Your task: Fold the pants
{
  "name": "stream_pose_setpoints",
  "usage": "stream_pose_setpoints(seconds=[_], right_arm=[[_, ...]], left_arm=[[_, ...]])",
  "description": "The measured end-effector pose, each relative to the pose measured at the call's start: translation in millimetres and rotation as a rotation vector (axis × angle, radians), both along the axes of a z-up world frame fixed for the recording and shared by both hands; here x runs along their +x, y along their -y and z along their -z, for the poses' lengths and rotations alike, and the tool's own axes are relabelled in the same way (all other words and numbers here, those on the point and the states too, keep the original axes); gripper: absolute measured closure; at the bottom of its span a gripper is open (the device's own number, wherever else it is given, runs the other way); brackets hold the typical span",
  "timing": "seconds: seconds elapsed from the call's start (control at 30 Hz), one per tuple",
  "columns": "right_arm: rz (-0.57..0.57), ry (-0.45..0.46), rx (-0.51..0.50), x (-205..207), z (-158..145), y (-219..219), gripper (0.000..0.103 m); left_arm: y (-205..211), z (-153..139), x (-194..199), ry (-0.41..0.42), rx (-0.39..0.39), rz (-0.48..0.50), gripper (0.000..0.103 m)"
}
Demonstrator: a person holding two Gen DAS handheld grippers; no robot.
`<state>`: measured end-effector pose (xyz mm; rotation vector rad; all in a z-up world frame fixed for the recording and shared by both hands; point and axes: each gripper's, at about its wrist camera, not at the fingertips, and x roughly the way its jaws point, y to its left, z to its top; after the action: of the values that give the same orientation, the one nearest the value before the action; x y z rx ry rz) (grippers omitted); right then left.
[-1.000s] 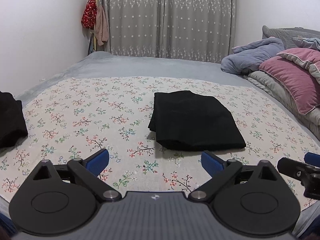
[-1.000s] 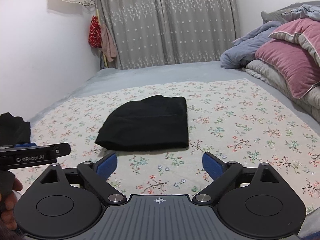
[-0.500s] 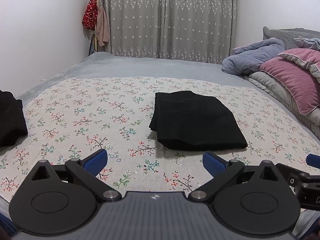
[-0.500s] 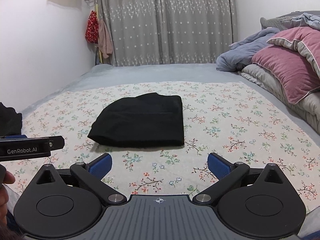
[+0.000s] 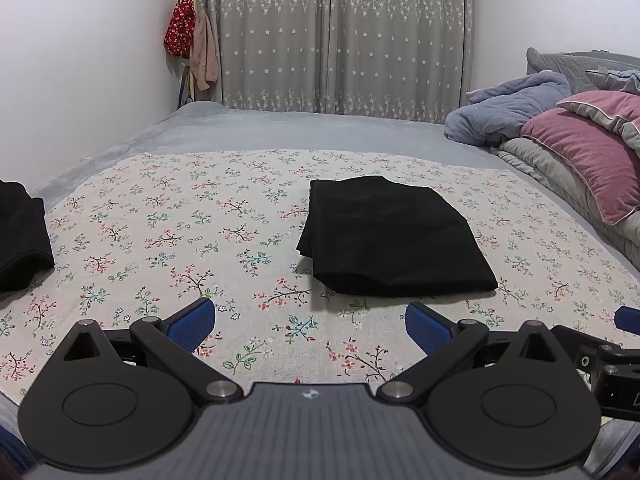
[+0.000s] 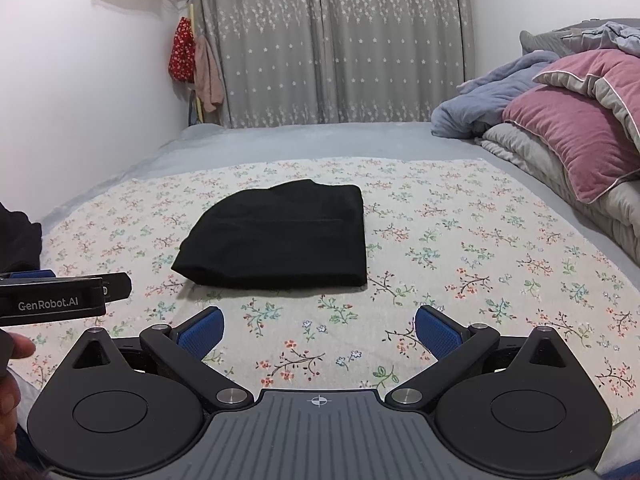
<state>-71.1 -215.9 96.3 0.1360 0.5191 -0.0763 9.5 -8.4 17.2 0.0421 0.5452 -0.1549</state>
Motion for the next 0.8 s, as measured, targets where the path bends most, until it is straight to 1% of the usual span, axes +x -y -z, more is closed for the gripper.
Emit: stream_pose_setpoints(seconds=[0.17,0.3,0.8], right_arm=[[0.0,-0.003,-0.003,0.2,0.3,-0.1,0.0],[0.0,-0.007,-0.007,0.1,1.6,-1.2,0.0],[0.0,-0.012,-0.016,0.2,3.3,-1.7,0.0]], left_arm=[[2.3,0.8,0.5,-0.002,0.018,0.001,0.002],[2.5,2.3,1.8,-0.013,0.015,-0.001,0.002],[3.2,2.2,-0.3,-0.012,0.018,0.0,0.002]])
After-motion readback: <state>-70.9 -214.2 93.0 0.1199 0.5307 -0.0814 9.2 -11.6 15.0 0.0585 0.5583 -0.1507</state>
